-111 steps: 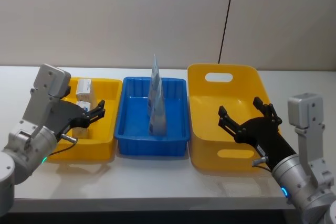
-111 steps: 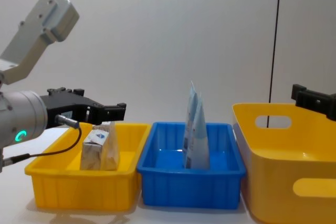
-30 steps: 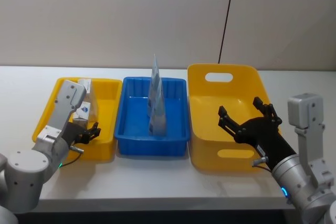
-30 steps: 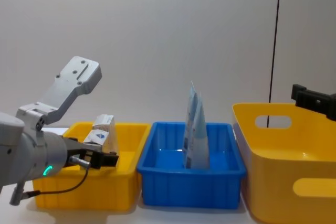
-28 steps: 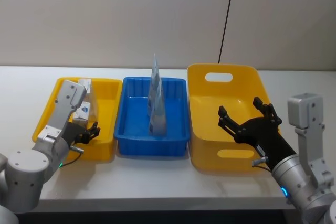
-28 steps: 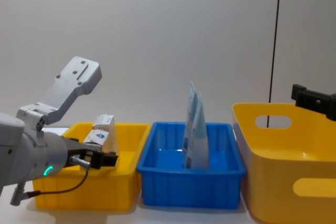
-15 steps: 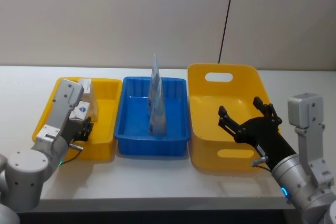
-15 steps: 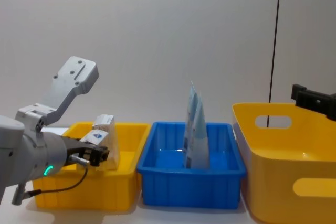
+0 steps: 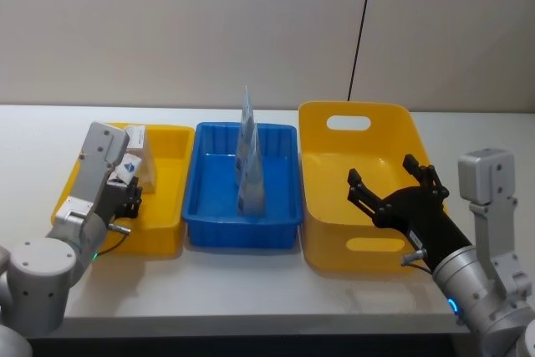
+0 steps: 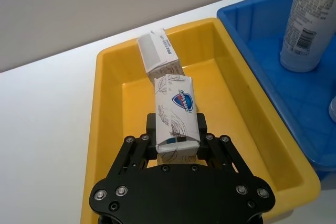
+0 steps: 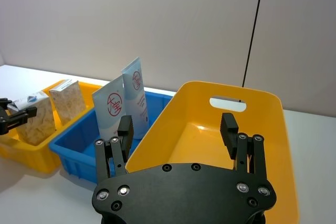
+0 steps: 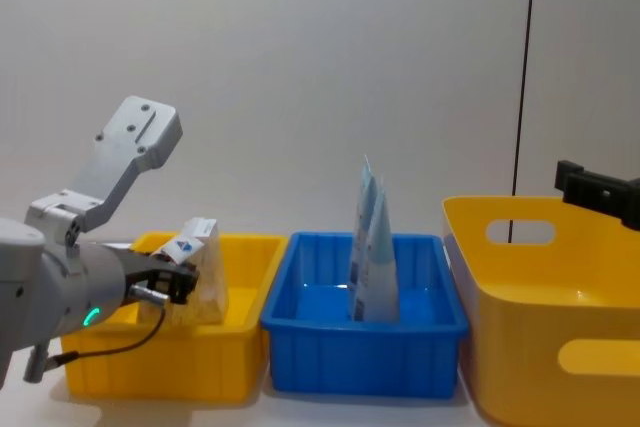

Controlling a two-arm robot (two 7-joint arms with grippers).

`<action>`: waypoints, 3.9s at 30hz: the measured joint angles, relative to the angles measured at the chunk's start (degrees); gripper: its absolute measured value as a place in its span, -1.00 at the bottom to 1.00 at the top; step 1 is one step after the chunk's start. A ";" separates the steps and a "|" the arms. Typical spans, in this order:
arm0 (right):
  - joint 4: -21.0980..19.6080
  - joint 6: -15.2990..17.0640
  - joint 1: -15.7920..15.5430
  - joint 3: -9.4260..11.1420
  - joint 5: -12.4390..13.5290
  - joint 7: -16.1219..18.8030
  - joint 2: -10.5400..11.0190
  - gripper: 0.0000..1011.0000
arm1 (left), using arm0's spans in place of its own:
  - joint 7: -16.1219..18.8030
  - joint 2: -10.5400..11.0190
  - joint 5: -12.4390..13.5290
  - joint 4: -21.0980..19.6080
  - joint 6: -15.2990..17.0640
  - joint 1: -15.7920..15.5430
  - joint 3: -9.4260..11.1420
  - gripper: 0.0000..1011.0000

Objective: Bimanual collaborative sorting of washing and personal care products

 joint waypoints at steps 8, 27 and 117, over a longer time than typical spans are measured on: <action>0.00 0.00 0.00 0.00 0.00 0.00 0.00 0.98 | -0.12 0.55 0.71 -2.32 0.70 0.35 -0.14 -0.29; 0.00 0.00 0.00 0.00 0.00 0.00 0.00 0.98 | -6.36 7.41 1.83 -16.78 5.59 2.42 -0.61 -0.29; 0.00 0.00 0.00 0.00 0.00 0.00 0.00 0.98 | -61.79 12.38 -26.67 -11.32 -18.71 -6.85 5.73 -0.29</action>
